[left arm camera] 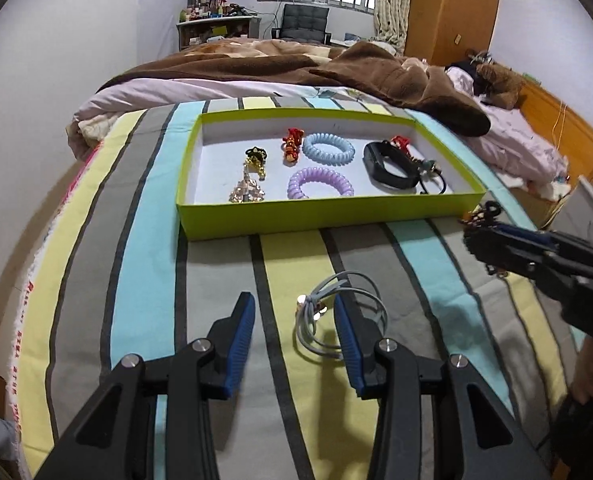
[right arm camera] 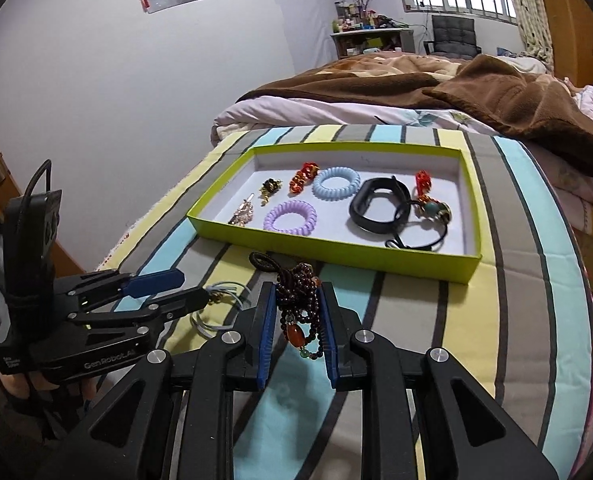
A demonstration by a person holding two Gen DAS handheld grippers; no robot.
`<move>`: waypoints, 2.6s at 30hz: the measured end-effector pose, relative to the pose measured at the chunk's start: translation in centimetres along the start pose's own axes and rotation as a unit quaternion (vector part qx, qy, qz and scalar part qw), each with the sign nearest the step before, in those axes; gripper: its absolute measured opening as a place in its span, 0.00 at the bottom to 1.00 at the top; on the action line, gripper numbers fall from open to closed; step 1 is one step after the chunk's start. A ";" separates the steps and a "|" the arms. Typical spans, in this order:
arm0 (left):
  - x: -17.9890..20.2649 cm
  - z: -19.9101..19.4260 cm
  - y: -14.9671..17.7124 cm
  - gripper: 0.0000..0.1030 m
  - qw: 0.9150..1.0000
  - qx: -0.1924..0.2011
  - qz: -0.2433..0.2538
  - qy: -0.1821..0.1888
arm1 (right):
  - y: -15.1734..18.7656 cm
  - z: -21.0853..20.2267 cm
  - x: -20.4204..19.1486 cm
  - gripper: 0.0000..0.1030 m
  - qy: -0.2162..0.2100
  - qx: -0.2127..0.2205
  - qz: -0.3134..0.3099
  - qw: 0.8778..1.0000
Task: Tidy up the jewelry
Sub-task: 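Grasp the grey elastic hair ties with the left tool while the right holds the bracelet, then carry the grey ties and beaded bracelet into the box and open both tools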
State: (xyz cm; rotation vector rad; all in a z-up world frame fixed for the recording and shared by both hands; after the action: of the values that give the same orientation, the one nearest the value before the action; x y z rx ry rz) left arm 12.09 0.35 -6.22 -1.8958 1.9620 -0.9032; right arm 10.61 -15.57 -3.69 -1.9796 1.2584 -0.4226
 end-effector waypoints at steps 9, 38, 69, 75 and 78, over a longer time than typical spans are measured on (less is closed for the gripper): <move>0.5 1.2 0.3 0.41 1.000 -0.006 0.018 -0.016 | 0.4 -0.5 0.2 0.21 0.002 0.003 0.001 1.000; 1.3 0.7 0.2 0.17 0.999 0.011 0.036 -0.014 | 0.8 -0.3 0.9 0.21 0.013 0.004 0.010 1.000; 1.5 -3.6 -5.6 0.17 0.996 0.073 0.005 0.045 | -2.2 -2.7 1.7 0.21 0.030 0.034 0.011 0.999; 1.0 -2.3 -8.2 0.17 0.997 0.068 -0.004 0.047 | -3.3 -1.6 2.6 0.21 0.027 0.030 0.015 0.999; 0.5 -1.2 -9.5 0.17 0.997 0.062 -0.010 0.050 | -4.0 -0.7 3.1 0.21 0.026 0.024 0.015 0.999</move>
State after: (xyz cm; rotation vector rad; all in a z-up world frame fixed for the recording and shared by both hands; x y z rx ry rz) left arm 18.91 0.62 0.51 -1.8355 1.8970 -1.1188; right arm 14.18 -17.62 -0.68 -1.9187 1.2955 -0.4875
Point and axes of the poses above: each gripper's, at about its wrist camera, not at the fingertips, and z roughly the way its jaws point, x to its right, y to its underside, the point moved 4 cm from there along z, roughly the way its jaws point, and after that the axes turned 13 degrees about -z, right-handed, at the moved point
